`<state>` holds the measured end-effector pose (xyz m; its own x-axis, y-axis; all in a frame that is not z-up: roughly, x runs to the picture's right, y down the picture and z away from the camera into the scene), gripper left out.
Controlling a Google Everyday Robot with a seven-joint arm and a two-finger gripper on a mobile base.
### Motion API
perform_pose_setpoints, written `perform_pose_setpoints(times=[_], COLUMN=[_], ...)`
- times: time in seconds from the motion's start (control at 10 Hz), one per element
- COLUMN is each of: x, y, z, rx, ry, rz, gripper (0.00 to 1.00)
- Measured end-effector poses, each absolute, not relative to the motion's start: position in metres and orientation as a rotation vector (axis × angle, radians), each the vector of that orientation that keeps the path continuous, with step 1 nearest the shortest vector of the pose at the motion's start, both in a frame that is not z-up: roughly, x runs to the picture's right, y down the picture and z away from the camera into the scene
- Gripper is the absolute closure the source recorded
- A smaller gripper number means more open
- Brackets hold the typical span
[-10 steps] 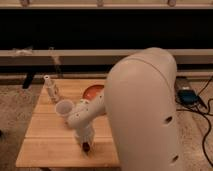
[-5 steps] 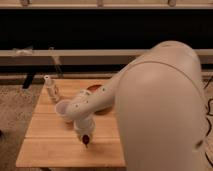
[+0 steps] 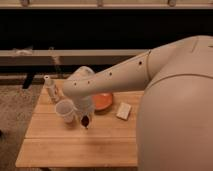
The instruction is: Place the pepper in the ceramic bowl
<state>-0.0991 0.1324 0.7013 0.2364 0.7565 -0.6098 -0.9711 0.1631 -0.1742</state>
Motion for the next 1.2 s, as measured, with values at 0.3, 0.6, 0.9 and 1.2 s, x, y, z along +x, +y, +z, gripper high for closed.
perform_pose_setpoints(times=[0.3,0.6,0.9,1.2], x=[-0.095,-0.097,-0.097,-0.087], y=[0.087,0.053,0.032,0.023], z=[0.747,0.796,0.834,0.849], rx=[-0.575,-0.561,-0.556,-0.553], ry=[0.418,0.424,0.438,0.453], rz=[1.275,1.278,1.294,1.318], gripper=[0.69,0.39,0.20,0.20])
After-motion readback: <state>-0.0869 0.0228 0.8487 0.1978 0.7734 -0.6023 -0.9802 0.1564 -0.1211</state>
